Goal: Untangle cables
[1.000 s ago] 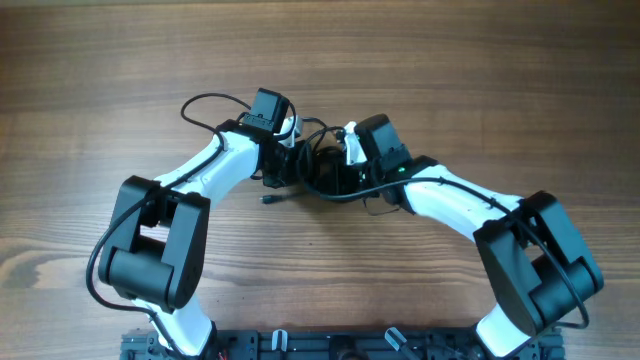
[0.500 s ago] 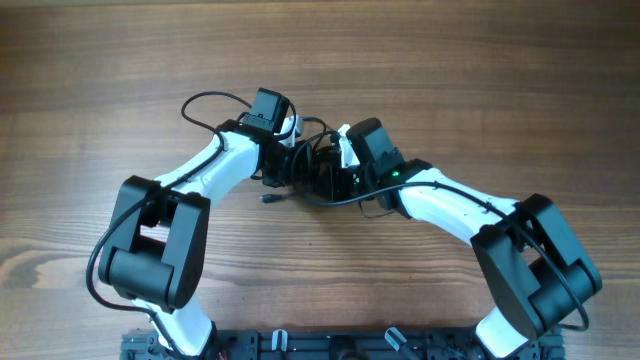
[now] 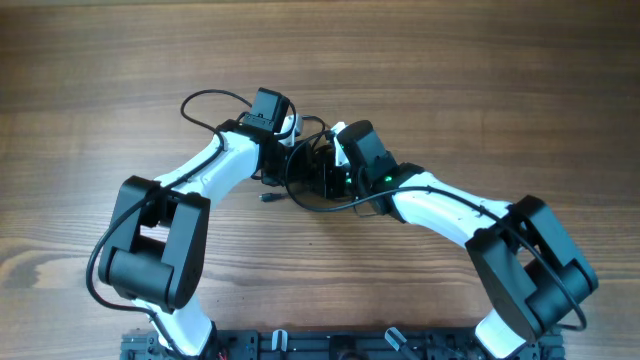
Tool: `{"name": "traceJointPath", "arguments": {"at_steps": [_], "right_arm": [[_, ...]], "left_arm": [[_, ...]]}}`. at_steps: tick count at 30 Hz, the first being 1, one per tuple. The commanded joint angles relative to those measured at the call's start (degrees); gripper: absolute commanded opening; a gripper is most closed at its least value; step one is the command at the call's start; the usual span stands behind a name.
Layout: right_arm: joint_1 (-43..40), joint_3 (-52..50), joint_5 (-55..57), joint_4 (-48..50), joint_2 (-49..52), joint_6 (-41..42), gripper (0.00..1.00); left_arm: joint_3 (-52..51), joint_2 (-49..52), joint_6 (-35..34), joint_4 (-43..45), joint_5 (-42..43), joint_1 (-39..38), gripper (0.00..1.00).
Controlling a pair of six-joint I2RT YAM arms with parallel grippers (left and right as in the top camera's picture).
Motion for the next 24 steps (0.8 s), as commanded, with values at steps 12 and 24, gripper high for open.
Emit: {"name": "traceJointPath", "arguments": {"at_steps": [12,24], "right_arm": [[-0.42,0.63,-0.59,-3.19,-5.86,-2.58,0.41],[0.26,0.63,2.19,-5.35,-1.84,1.97,0.31]], "left_arm": [[1.44,-7.39,3.65,-1.55,2.8,2.1,0.04],[1.11,1.22,3.69,-0.17,-4.44,1.68,0.04]]}}
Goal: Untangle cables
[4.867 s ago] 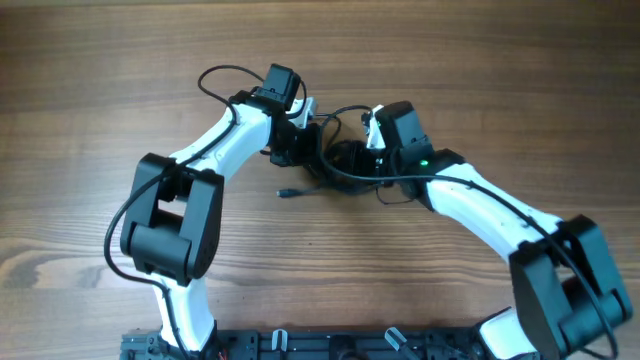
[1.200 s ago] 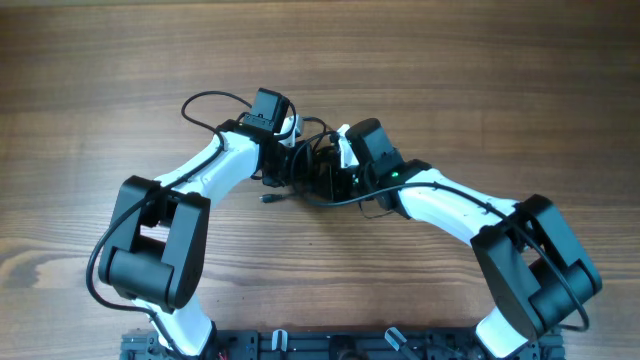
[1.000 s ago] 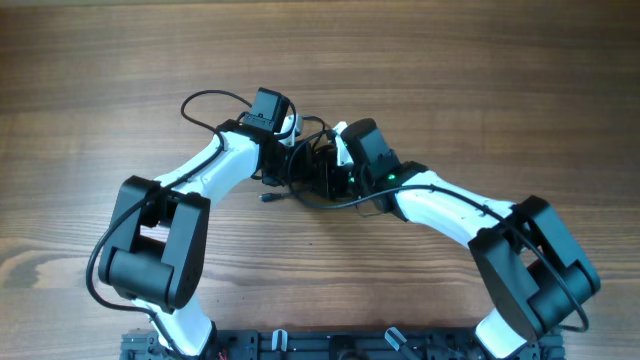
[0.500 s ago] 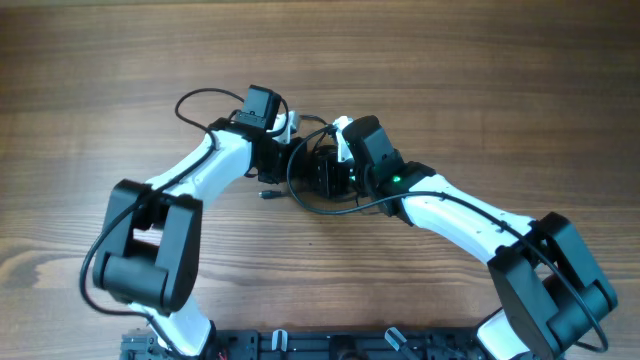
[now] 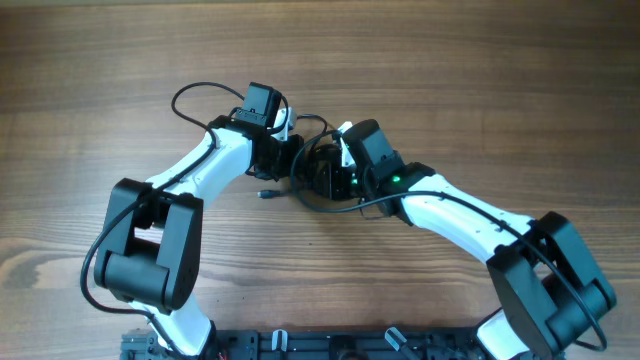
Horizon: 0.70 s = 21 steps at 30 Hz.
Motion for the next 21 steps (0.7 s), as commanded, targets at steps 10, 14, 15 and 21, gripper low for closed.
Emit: {"name": "traceJointPath", "arguments": {"at_steps": [10,14,15,21], "right_arm": [[1.25,0.63,3.28,4.79,6.71,1.05,0.2],[1.25,0.63,2.58,8.44,8.55,1.49,0.22],[1.25,0.63,2.62,8.44,8.55,2.97,0.22],[1.27,0.63,5.16,9.38,9.97,4.17,0.21]], "left_arm": [[0.09,1.92,1.14,0.55,-2.34,-0.15,0.04],[0.09,1.92,1.14,0.63,-2.34,-0.15,0.04],[0.09,1.92,1.14,0.61,-2.34,-0.15,0.04],[0.09,1.92,1.14,0.66,-2.34,-0.15,0.04]]}}
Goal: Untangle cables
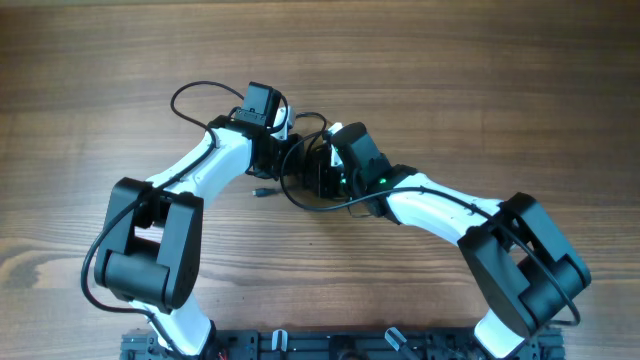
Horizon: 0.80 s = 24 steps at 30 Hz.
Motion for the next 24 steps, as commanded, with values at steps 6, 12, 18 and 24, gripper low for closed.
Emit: {"name": "traceJointPath", "arguments": {"at_steps": [6,12,18,24], "right_arm": [[-0.2,0.35,4.87,4.66,4.35,3.85,0.31],[-2.14,0.35,6.75,-3.65,-1.16,3.74,0.04],[-3.63,0.35,14.43,-12.83,-4.81,3.85,0.04],[-3.63,0.35,9.55,-8.44,-4.61,1.36,0.2]], "left_arm": [[0.09,1.73,1.16,0.04,-1.81,-0.15,0.04],[0.09,1.73,1.16,0.02,-1.81,-0.15,0.04],[0.09,1.73,1.16,0.07,-1.81,-0.15,0.05],[0.09,1.73,1.16,0.07,-1.81,-0.15,0.05]]}}
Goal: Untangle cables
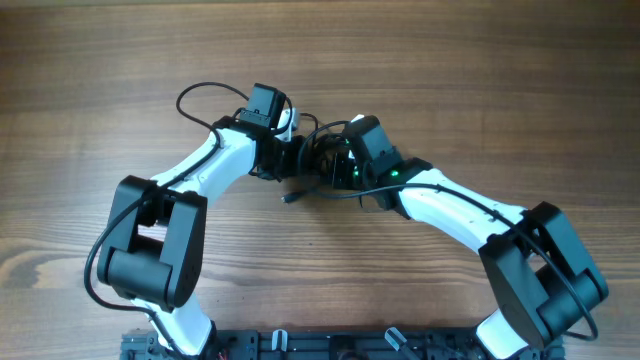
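Observation:
A tangle of black cable (pixel 312 165) lies bunched between my two grippers at the table's middle. One loose end with a plug (pixel 290 198) trails out toward the front. My left gripper (pixel 288 158) reaches into the tangle from the left, and my right gripper (pixel 328 165) from the right. Their tips are almost touching. Both sets of fingers are dark against the black strands and partly under the wrists, so how the jaws stand does not show. A small white piece (pixel 289 122) shows by the left wrist.
A black loop (pixel 200 98) arches off the left wrist to the far left. The wooden table (pixel 480 80) stretches around both arms. The arms' black bases and a rail (pixel 330 345) line the near edge.
The right wrist has shifted to the right and slightly back. The plug end now lies further right, under the tangle. The left wrist has moved a little to the right.
Both grippers were in the black tangle at the table's middle, the plug end lying to its front left. Then the left arm stood further left and the plug lay further left too. Now the plug is right of there, and the tangle is still bunched.

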Tool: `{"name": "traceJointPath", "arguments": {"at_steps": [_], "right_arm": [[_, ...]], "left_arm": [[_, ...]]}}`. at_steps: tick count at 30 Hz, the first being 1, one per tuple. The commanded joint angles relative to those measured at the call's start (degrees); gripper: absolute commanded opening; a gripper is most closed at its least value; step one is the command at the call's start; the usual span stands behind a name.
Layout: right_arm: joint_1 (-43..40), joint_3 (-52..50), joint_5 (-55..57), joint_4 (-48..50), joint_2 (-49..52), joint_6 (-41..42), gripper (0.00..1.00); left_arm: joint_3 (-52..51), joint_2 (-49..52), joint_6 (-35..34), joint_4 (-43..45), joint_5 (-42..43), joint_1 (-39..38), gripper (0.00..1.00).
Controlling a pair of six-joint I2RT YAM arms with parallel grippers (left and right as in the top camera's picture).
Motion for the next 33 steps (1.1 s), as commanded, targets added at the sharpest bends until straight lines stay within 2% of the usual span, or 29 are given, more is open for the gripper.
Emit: {"name": "traceJointPath", "arguments": {"at_steps": [1,5,7,9,15,19,33], "right_arm": [[-0.79,-0.79,0.94,0.52,-0.26,-2.69,0.21],[-0.74,-0.79,-3.93,3.98,2.97,-7.19,0.21],[-0.74,-0.79,-8.44,5.31,3.08,-9.55,0.24],[-0.85,-0.46,-8.15,5.01,2.47,-10.78,0.26],[-0.85,4.11,-4.35,-5.16,-1.14,-21.64,0.26],[-0.46,4.09,-5.11,-2.89,0.83,-23.12,0.2],[0.24,4.02,-7.21,1.44,6.03,-24.57,0.18]], "left_arm": [[-0.02,1.16,1.14,-0.2,-2.47,0.63,0.04],[-0.02,1.16,1.16,-0.2,-2.45,0.63,0.04],[-0.02,1.16,1.14,-0.22,-2.45,0.63,0.04],[-0.02,1.16,1.14,-0.24,-2.45,0.63,0.05],[-0.02,1.16,1.16,-0.24,-3.74,0.68,0.04],[-0.02,1.16,1.16,-0.24,-3.74,0.68,0.04],[-0.02,1.16,1.14,-0.24,-3.74,0.68,0.04]]}}
